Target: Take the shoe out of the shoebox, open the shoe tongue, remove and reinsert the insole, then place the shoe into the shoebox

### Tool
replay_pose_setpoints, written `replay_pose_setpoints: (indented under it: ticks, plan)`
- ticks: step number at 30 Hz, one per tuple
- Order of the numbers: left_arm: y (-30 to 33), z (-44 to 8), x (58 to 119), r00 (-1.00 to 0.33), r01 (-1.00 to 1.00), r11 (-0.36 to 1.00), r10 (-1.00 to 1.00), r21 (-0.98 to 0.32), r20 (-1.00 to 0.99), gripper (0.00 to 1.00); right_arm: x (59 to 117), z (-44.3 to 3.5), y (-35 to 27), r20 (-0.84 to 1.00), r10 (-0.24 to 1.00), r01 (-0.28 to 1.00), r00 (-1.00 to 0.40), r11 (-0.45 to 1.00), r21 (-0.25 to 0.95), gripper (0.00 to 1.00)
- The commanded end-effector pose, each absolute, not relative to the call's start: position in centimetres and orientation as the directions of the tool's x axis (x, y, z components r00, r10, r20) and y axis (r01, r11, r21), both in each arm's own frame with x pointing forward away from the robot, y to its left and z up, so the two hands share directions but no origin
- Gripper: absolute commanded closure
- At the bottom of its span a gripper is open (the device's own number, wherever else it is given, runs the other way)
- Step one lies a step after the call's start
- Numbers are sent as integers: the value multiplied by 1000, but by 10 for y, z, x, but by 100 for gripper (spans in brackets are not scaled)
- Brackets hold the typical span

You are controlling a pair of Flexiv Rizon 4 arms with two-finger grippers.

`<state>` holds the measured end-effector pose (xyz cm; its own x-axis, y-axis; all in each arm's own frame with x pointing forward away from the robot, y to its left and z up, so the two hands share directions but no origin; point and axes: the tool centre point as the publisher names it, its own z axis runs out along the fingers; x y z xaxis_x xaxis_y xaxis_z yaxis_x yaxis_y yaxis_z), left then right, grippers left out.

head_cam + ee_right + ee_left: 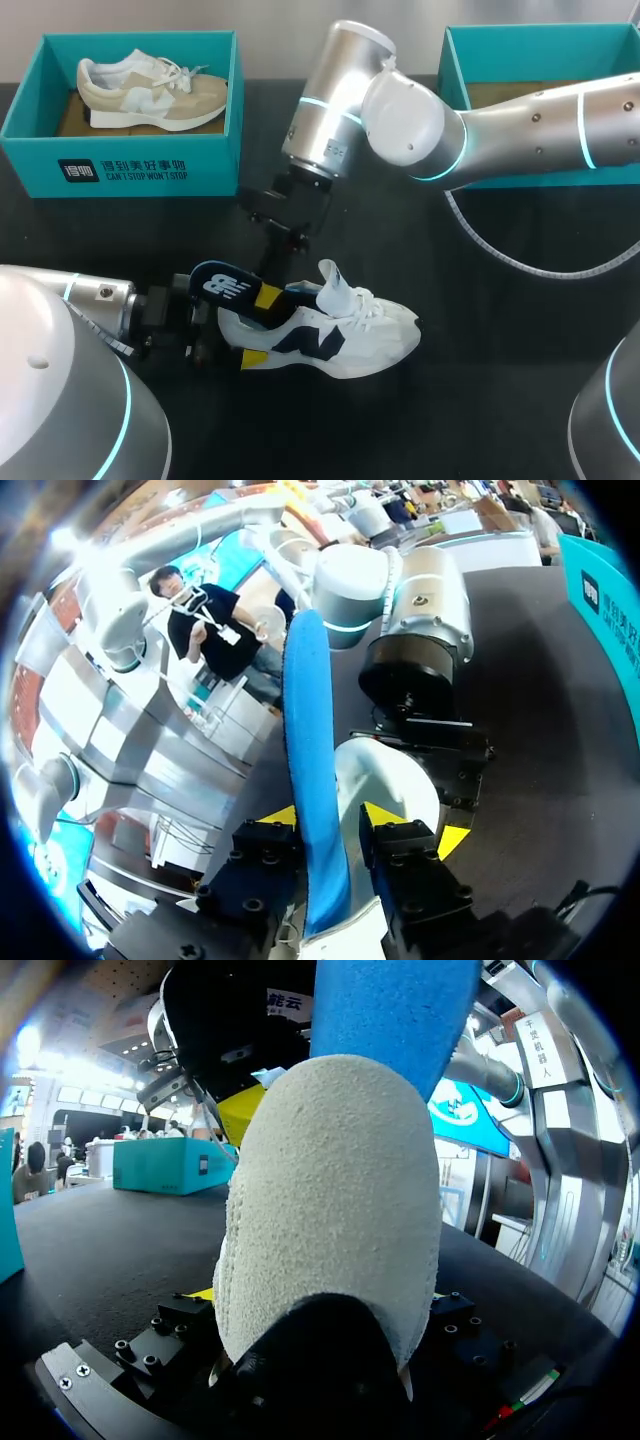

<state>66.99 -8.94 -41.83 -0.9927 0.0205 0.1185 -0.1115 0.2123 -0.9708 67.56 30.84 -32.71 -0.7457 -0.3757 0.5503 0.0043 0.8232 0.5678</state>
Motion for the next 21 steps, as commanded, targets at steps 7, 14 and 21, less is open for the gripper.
replay_pose_setpoints:
  ticks: [7,14,21]
  plan:
    - [-90,-423,672,-993,-112,213,19,-971,118,100,666,-317,298,491,-271,53,-828,834,550,64]
    - [-90,-423,672,-993,-112,213,19,-971,118,100,663,-317,300,415,-209,64,-885,830,554,64]
    - [-90,-423,672,-993,-112,213,19,-971,118,100,663,-320,306,385,-176,76,-906,828,556,65]
